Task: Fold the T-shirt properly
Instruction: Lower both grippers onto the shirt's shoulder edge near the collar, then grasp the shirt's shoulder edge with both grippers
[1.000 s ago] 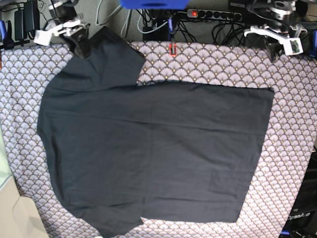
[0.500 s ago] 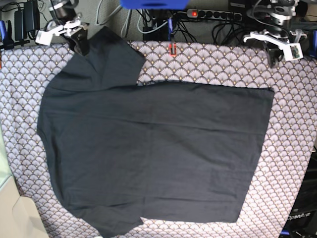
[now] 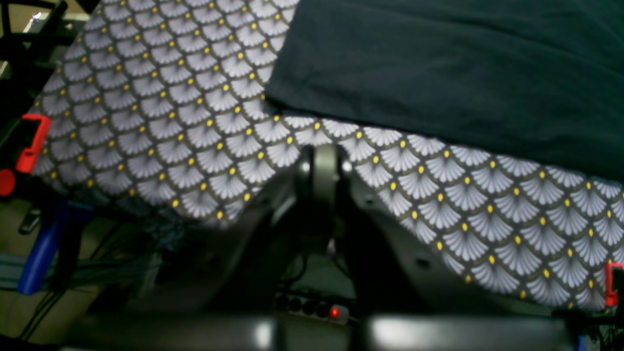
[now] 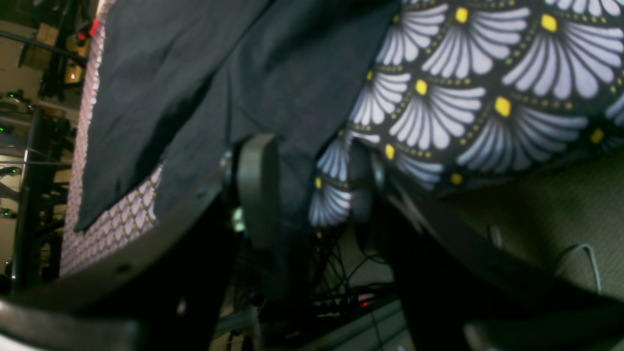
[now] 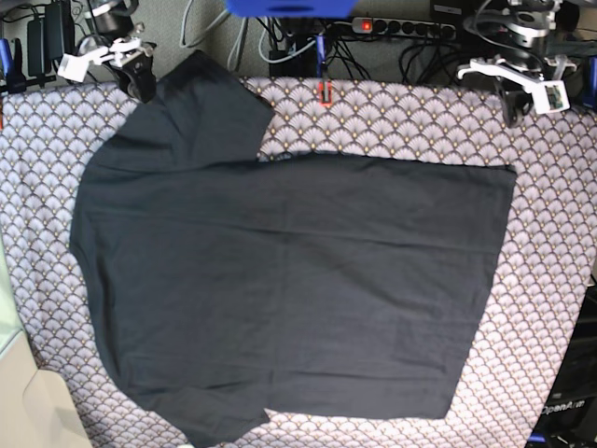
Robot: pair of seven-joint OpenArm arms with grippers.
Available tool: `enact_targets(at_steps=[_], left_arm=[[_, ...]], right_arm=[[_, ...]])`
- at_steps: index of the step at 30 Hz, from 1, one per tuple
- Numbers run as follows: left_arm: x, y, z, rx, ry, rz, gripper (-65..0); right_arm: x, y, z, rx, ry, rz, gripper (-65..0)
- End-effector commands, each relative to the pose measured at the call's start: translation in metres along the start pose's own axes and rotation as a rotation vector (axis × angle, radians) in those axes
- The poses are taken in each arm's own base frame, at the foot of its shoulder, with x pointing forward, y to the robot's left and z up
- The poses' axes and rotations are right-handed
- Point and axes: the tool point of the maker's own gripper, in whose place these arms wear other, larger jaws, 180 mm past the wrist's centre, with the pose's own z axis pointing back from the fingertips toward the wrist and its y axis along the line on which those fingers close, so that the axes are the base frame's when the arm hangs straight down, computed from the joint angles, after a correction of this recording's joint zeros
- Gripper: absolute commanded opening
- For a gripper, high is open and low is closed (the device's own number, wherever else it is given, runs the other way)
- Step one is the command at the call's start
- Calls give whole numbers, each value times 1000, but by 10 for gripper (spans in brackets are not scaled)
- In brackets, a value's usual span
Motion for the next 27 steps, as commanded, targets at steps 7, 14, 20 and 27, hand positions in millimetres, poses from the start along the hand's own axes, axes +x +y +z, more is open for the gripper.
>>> enact_targets(at_steps=[7, 14, 20, 27], left_arm=[[9, 2, 2, 6, -32, -3, -650], [9, 4, 2, 12, -32, -3, -650], [9, 3, -4, 11, -18, 3, -650], [14, -1, -22, 6, 20, 18, -650]], right_arm=[[-9, 5, 3, 18, 28, -17, -396], [-21, 19, -2, 57, 57, -29, -404], [-30, 26, -6, 86, 91, -25, -548], [-31, 27, -9, 89, 117, -18, -623]])
